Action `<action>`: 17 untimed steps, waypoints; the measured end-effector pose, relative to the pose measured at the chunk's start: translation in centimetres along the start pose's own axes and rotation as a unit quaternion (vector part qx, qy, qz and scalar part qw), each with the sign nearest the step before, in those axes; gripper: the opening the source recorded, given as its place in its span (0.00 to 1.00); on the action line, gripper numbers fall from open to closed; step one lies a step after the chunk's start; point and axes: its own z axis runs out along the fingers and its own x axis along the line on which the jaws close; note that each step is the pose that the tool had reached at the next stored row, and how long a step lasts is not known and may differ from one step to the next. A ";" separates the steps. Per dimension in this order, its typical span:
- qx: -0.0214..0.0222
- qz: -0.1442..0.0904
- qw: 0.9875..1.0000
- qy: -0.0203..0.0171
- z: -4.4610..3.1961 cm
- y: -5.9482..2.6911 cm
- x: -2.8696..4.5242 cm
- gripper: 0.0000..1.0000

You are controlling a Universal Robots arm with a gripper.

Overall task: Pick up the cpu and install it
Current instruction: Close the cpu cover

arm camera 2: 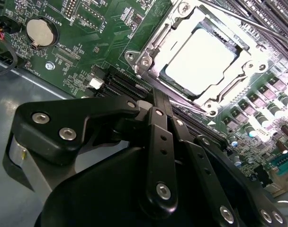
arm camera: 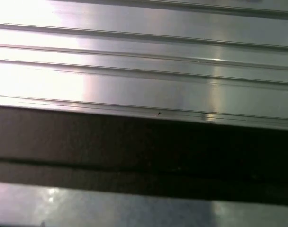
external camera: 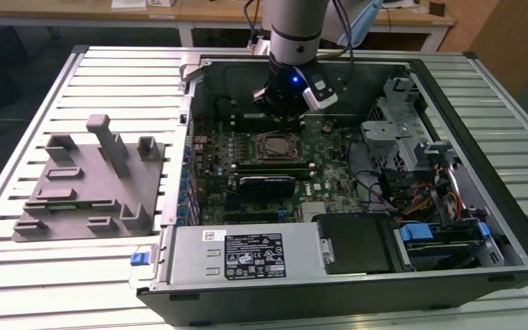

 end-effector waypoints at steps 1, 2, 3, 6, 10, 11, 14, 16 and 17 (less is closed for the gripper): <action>0.000 0.000 1.000 0.000 0.07 -0.01 -0.02 0.11; 0.000 0.000 1.000 0.000 0.14 -0.01 -0.04 0.11; 0.000 0.000 1.000 0.000 0.22 -0.02 -0.05 0.11; 0.000 0.000 1.000 0.000 0.49 -0.04 -0.10 0.11; 0.000 0.000 1.000 0.000 0.76 -0.06 -0.13 0.11; 0.000 0.000 1.000 0.000 0.76 -0.06 -0.13 0.11; 0.000 0.000 1.000 0.000 0.77 -0.06 -0.14 0.11; 0.000 0.000 1.000 0.000 0.75 -0.05 -0.14 0.11; 0.000 0.000 1.000 0.000 0.74 -0.05 -0.14 0.11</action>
